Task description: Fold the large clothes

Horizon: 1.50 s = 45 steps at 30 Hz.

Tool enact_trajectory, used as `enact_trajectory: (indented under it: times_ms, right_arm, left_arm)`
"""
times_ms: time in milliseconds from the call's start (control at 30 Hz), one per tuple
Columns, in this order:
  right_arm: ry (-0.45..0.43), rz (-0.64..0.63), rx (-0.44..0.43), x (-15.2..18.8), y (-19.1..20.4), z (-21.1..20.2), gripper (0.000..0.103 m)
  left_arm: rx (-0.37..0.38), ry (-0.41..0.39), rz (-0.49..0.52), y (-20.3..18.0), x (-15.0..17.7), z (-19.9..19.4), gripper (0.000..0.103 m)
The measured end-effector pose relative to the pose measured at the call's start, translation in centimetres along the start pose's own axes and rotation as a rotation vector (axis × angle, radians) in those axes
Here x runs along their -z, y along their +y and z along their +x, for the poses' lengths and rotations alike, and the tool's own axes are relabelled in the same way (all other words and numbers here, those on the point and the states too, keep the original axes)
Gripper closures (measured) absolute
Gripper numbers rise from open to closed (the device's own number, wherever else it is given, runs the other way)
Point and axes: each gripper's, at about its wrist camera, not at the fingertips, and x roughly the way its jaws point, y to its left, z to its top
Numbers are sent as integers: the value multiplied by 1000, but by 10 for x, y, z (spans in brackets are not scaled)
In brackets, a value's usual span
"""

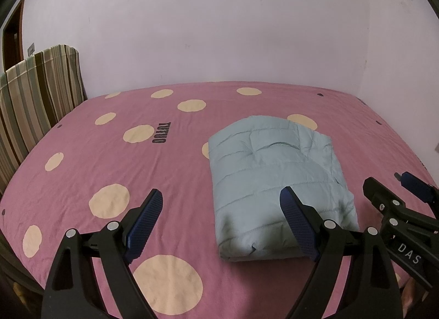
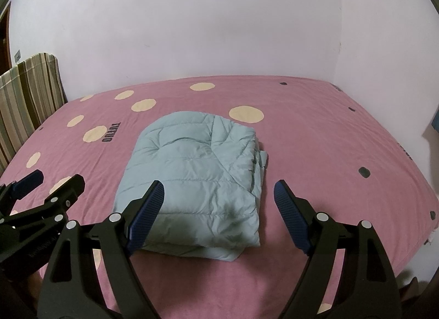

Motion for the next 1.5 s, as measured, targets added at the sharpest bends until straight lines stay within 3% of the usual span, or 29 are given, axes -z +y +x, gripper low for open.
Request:
enact_trajectory:
  times_ms: [1500]
  right_arm:
    - [-15,-8,-5,0,2,-4,21]
  left_arm:
    - [19,1,2,-5,3,-2,17]
